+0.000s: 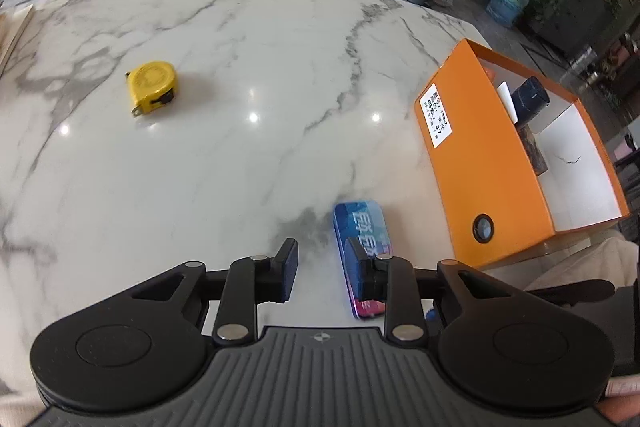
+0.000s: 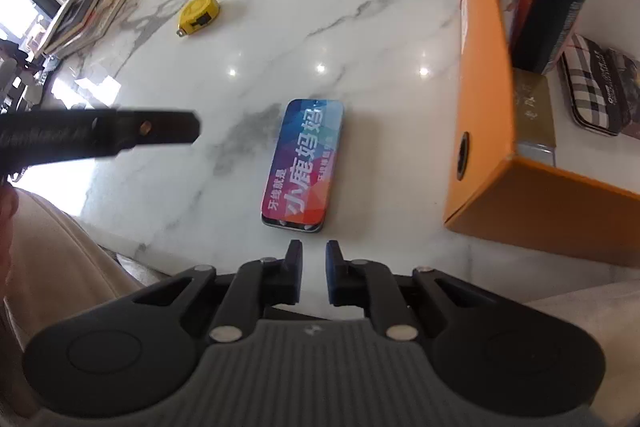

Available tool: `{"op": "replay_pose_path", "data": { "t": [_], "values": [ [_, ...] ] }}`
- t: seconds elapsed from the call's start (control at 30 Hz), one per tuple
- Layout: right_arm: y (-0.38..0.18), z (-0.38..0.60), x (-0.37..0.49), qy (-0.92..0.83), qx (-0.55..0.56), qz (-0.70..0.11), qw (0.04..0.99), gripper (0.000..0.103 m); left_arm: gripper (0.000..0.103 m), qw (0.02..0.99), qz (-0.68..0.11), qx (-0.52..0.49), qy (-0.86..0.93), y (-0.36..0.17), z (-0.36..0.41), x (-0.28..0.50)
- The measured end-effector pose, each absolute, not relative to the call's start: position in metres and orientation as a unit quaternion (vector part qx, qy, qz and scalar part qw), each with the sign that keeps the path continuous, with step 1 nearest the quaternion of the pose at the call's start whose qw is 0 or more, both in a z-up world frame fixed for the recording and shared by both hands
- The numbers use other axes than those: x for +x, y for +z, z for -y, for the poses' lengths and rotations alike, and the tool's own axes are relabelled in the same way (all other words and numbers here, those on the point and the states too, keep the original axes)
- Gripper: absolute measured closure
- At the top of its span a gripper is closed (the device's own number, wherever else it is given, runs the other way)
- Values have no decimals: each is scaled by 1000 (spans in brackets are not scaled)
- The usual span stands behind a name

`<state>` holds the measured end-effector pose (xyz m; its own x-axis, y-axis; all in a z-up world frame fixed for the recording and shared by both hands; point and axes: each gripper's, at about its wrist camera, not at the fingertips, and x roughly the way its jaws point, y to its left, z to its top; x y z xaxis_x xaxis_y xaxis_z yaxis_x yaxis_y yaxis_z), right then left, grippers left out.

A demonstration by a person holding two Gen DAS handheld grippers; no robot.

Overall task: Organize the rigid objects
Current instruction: 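Grasp the blue-pink printed tin with the right gripper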

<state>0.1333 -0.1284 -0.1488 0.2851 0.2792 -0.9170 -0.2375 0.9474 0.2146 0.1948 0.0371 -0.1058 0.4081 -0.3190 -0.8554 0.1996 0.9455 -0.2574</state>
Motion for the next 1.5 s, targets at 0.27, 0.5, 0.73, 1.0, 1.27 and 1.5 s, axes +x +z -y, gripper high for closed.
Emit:
{"op": "replay_pose_path", "data": {
  "t": [0.27,0.5,0.73,1.0,1.27,1.5],
  "values": [
    [-174,98,146,177,-6,-611,772,91,70,825,-534,-57,-175,-123,-28,239],
    [-174,87,168,152,-42,-589,792,92,71,814,-549,-65,-178,-141,-32,271],
    [-173,80,198,132,-61,-569,809,92,73,822,-548,-104,-120,-154,-59,311],
    [-170,82,210,129,-65,-571,808,92,88,812,-556,-83,-156,-160,-43,324],
    [-168,77,216,122,-75,-565,812,102,103,799,-573,-96,-156,-162,-57,311],
    [-162,83,220,148,-55,-572,805,96,96,814,-554,-114,-131,-146,-87,302]
  ]
}}
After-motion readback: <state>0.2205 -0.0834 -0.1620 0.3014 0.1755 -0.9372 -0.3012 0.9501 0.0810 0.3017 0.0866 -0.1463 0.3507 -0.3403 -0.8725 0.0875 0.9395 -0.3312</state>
